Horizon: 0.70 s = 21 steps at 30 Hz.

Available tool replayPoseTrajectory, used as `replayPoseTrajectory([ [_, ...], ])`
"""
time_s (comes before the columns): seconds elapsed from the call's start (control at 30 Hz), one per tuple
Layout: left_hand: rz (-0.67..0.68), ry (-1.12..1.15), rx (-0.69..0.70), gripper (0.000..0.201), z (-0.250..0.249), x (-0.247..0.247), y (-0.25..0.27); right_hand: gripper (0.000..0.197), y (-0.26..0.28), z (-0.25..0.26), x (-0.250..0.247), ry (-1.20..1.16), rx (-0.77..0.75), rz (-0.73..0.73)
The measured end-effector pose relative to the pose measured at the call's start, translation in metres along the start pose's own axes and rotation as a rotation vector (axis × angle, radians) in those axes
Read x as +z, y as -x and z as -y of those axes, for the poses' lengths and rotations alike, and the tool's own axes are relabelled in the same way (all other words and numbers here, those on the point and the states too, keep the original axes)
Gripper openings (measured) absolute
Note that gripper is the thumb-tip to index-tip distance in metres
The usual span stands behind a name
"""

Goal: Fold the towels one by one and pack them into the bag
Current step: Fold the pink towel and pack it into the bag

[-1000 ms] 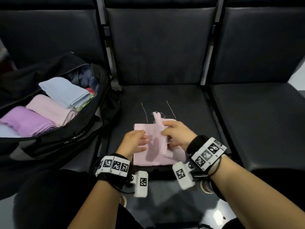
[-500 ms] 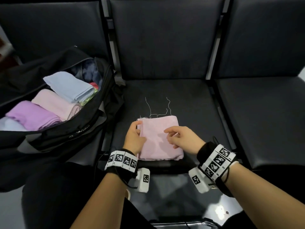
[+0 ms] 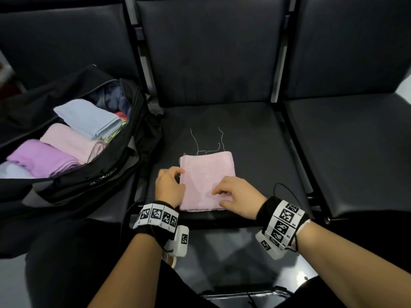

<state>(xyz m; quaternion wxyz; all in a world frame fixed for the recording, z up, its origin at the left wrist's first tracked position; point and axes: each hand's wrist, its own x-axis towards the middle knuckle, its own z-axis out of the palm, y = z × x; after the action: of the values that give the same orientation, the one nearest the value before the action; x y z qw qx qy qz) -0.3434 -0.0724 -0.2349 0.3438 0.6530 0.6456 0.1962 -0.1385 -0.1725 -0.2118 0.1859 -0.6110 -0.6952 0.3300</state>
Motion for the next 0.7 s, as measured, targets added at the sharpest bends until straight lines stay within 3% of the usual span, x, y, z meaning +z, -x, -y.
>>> replayPoseTrajectory([
  [0.1, 0.034, -0.127, 0.164, 0.039, -0.011, -0.004, 0.01, 0.029, 0.004, 0.003, 0.008, 0.429, -0.1, 0.021],
  [0.17, 0.181, -0.222, 0.247, 0.036, -0.018, -0.001, 0.023, 0.037, 0.007, 0.003, 0.018, 0.634, -0.073, 0.079],
  [0.27, 0.373, -0.405, 0.257, 0.035, -0.022, 0.008, 0.041, 0.04, 0.012, -0.002, 0.027, 0.68, -0.087, 0.03],
  [0.37, 0.378, -0.495, 0.245, 0.05, -0.023, 0.013, 0.046, 0.033, 0.01, -0.002, 0.024, 0.727, -0.125, -0.051],
  [0.43, 0.356, -0.543, 0.25, 0.054, -0.026, 0.015, 0.045, 0.032, 0.004, -0.004, 0.017, 0.622, -0.073, -0.049],
  [0.5, 0.336, -0.595, 0.244, 0.055, -0.028, 0.018, 0.043, 0.035, 0.002, -0.004, 0.005, 0.351, 0.044, -0.006],
  [0.6, 0.266, -0.653, 0.254, 0.044, -0.031, 0.021, 0.04, 0.028, 0.006, -0.005, -0.011, -0.022, 0.114, -0.155],
  [0.7, 0.196, -0.651, 0.289, 0.027, -0.032, 0.021, 0.038, 0.031, 0.008, -0.005, -0.012, -0.054, 0.123, -0.182],
])
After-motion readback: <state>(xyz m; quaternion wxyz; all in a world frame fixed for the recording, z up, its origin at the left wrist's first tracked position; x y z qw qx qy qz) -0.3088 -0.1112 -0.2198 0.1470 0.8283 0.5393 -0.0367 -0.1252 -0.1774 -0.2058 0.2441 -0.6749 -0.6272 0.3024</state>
